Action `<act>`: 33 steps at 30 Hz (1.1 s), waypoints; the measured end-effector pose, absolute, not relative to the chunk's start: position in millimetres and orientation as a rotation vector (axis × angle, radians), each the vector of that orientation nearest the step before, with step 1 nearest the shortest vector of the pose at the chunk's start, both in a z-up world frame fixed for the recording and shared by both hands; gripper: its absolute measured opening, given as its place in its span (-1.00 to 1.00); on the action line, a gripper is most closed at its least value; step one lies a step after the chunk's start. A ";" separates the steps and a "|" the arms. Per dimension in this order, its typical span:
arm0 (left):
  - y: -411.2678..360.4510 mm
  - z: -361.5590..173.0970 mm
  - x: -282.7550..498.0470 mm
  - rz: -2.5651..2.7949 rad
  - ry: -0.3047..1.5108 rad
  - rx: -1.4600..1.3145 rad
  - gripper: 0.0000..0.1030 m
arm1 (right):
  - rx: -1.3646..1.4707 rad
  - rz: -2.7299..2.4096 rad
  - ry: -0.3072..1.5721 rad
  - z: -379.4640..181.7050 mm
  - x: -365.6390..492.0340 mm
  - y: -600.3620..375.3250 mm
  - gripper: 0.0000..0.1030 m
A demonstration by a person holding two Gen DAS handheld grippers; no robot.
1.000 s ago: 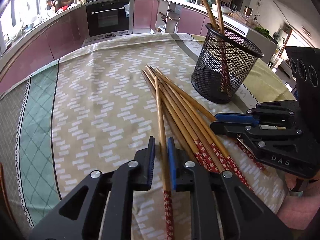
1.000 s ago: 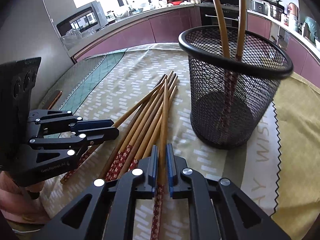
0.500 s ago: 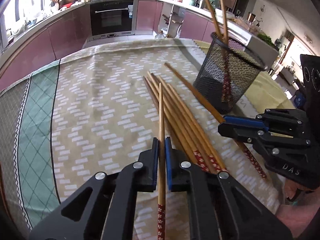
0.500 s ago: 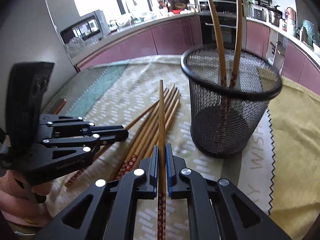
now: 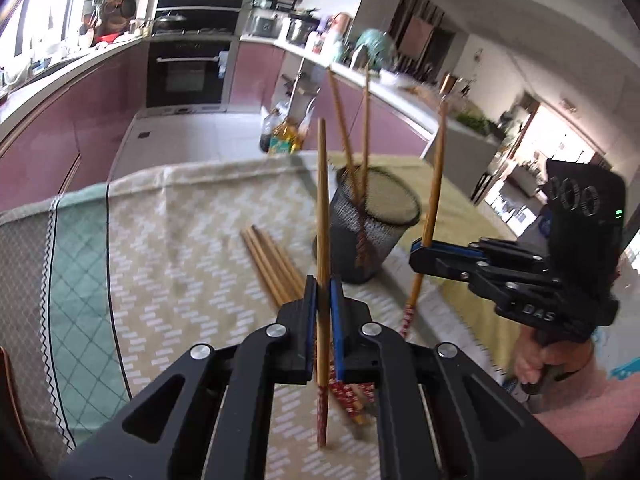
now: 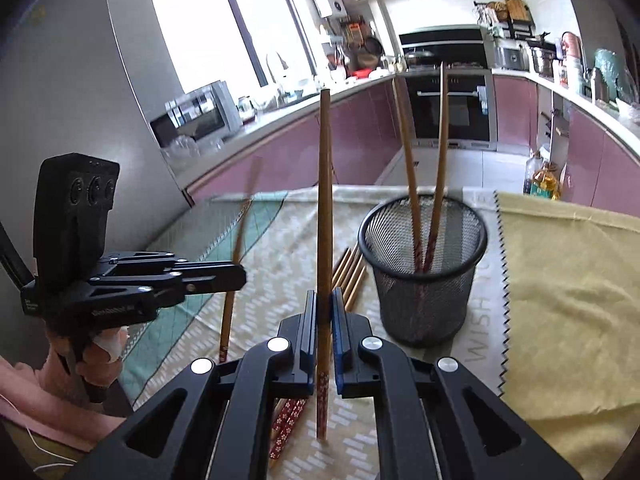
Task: Organize utensils
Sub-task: 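Lift the chopstick in the left tool while the right tool raises its chopstick toward the cup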
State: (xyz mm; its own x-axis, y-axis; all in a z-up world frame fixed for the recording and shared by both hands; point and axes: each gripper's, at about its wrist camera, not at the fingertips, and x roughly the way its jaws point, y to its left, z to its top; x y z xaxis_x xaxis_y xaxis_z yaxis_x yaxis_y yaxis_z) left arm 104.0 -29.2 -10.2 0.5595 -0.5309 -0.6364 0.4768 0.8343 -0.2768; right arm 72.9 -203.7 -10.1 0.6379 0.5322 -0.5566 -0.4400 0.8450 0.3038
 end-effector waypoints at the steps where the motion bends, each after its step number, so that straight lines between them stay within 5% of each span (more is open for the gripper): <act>1: -28.8 -6.5 103.0 -0.601 0.766 -0.079 -0.86 | 0.148 0.557 0.673 -7.6 72.6 -205.4 -0.88; 33: -59.2 90.9 138.4 -0.680 0.520 -0.154 -0.86 | 0.112 0.485 0.432 72.5 92.0 -242.3 -0.88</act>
